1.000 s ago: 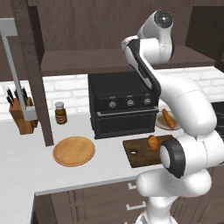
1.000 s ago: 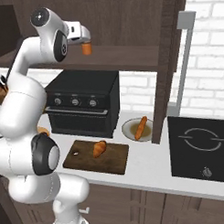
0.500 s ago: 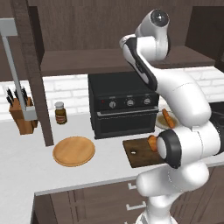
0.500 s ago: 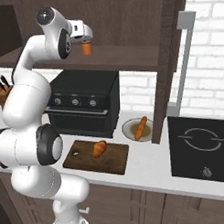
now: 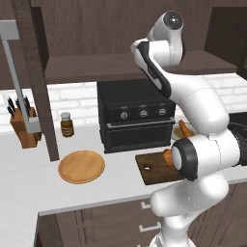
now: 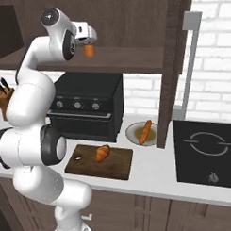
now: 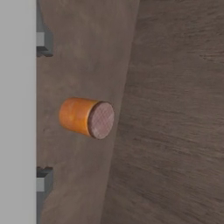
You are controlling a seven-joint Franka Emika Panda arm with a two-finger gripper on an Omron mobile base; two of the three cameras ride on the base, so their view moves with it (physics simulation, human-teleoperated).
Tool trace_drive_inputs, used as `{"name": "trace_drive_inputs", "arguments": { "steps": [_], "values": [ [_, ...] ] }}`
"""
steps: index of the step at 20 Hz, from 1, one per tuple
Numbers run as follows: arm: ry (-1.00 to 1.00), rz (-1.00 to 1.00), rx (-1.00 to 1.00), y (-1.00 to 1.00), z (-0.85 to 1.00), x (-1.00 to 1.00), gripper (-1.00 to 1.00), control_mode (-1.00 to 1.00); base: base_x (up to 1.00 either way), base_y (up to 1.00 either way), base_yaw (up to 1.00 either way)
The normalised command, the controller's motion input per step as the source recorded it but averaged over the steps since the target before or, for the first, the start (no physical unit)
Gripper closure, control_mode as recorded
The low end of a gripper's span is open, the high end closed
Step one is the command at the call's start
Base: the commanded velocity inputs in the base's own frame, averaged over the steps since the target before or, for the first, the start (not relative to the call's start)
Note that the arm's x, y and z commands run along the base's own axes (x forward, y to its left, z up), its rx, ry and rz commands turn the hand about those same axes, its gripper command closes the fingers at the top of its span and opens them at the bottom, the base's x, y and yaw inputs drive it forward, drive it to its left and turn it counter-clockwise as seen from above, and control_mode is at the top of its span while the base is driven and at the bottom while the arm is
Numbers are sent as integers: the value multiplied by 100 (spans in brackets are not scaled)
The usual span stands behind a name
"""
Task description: From the different types of pastries on the counter, select a croissant and place it on the cutting board. Then retrieve a jar of jam from the cabinet and place it alongside the croissant on the cutting board.
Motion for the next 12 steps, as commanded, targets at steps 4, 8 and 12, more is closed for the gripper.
{"name": "trace_drive_inputs", "arguments": {
  "steps": [4, 8, 12],
  "values": [
    [0, 0, 0, 0, -7, 14, -100, -100, 0, 0, 0],
    [0, 0, 0, 0, 0, 31, -100, -100, 0, 0, 0],
    [0, 0, 0, 0, 0, 39, -100, -100, 0, 0, 0]
  ]
}}
